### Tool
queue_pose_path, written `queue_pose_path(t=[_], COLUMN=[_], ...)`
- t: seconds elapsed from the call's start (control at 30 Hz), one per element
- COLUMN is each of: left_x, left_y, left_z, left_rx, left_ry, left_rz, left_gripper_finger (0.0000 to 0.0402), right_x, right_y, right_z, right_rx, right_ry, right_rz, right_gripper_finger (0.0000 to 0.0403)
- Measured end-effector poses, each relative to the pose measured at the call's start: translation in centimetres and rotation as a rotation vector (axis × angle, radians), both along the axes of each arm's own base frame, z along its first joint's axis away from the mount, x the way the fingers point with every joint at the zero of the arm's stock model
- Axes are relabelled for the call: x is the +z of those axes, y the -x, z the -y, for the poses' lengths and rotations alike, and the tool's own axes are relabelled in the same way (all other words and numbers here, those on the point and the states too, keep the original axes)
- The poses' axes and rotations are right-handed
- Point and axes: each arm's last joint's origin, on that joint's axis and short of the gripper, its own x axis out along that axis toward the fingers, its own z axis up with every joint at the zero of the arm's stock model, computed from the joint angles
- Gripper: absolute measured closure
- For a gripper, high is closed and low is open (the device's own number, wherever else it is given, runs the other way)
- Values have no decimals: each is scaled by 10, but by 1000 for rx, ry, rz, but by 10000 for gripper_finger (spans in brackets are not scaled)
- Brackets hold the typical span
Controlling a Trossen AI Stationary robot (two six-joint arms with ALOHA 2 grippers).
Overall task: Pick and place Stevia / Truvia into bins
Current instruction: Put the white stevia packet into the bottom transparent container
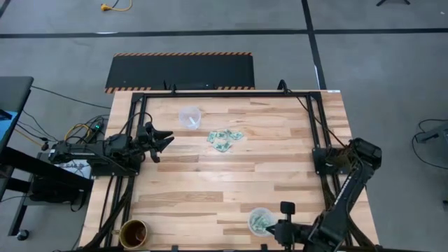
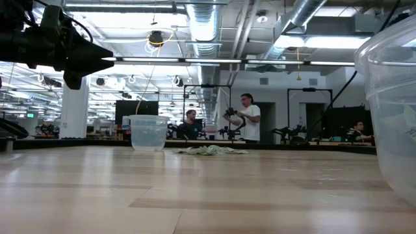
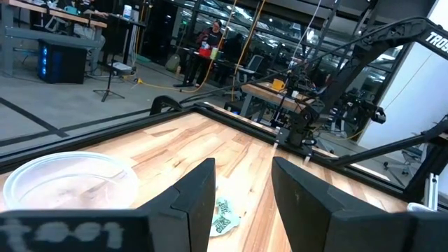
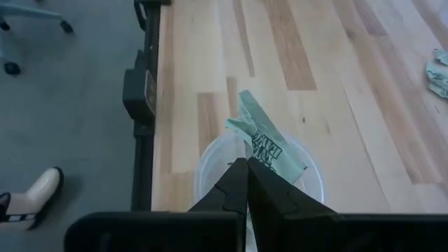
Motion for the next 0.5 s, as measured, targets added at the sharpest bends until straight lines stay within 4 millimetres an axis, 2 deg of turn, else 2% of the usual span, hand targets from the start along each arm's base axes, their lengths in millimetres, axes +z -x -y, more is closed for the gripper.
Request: queue_pose_path(t=[0.37,0.5], left_x=[0,0], left_y=[0,0], left_z=[0,0], left_rx=[0,0], left_ry=[0,0], left_rz=[0,0], left_gripper_finger=[271,271], right_x=[1,1], right_y=[-2,-1], right_z=[1,2], right_rx=[-5,-4], right_ry=[-9,-2], right_rz=[-3,-8], right_gripper_finger=[402,388])
